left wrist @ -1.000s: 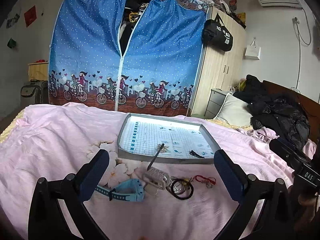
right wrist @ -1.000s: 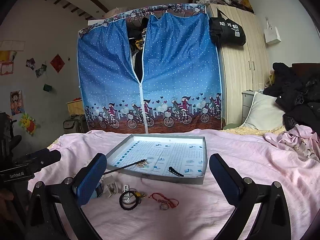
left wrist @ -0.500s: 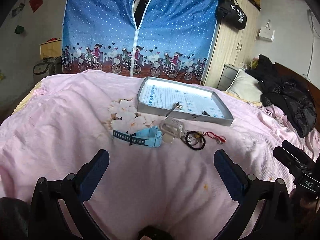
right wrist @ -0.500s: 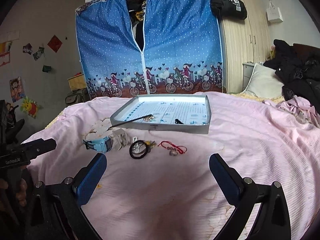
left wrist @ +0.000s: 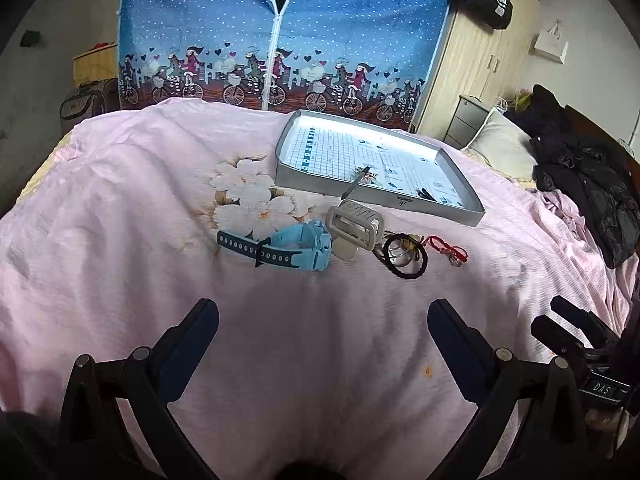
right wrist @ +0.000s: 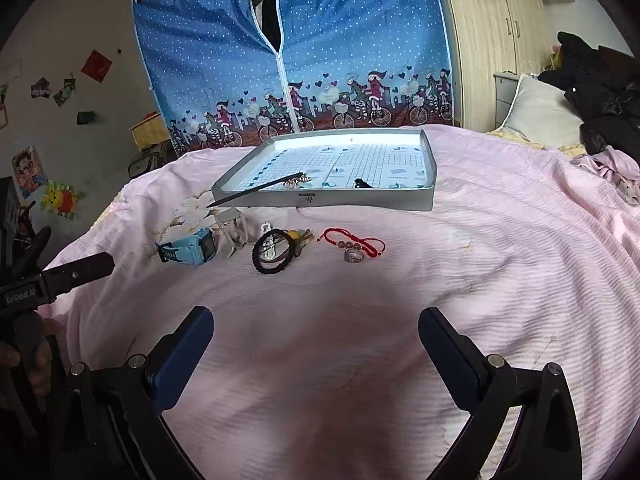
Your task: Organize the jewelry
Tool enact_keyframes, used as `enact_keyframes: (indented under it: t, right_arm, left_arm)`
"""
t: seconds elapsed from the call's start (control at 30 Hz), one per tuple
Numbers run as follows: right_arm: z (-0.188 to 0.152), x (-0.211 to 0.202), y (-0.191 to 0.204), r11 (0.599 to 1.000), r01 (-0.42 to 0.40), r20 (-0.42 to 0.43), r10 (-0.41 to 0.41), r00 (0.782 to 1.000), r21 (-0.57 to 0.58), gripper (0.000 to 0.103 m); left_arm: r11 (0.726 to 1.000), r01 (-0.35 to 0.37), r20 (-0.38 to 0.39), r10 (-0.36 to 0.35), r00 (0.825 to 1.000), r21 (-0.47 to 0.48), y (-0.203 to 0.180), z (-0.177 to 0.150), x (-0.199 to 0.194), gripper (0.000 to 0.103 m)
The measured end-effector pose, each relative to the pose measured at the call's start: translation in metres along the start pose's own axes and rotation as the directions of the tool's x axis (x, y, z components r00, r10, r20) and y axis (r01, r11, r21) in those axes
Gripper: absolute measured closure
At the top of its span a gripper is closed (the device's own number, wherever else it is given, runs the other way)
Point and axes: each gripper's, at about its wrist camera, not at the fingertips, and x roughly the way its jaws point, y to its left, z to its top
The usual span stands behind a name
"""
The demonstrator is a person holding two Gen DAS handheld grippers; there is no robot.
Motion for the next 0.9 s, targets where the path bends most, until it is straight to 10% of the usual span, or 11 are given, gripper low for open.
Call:
enact_keyframes:
  t: [0.17, 0.3, 0.6, 0.9]
  right_arm:
    - [0.008, 0.021, -0.005, 0.999, -0.029, -0.041, 0.030, 0.999, 0.012, 0.001]
    - [0.017, 0.040, -0.009, 0.997, -0.071, -0.072, 0.072, 0.995, 0.025, 0.022]
    - [0.037, 0.098, -0.004, 0.992, -0.128, -0.173, 0.128, 0.977, 0.007, 0.057]
    - [0.046, 0.134, 0.001, 0.988, -0.147, -0.203, 0.155, 0.967, 0.054, 0.072]
  left_arm:
    - [0.996, 0.015, -0.056, -0.010, 0.998, 0.088, -0.001, 0.015, 0.025, 0.001]
    - [0.995, 0.030, -0.107, -0.020, 0.994, 0.094, 0.008, 0.027, 0.054, 0.003]
    - [0.994, 0.075, -0.183, -0.060, 0.981, 0.079, 0.019, 0.044, 0.109, 0.050]
    - [0.989, 0.081, -0.213, -0.053, 0.976, 0.127, 0.012, 0.049, 0.125, 0.064]
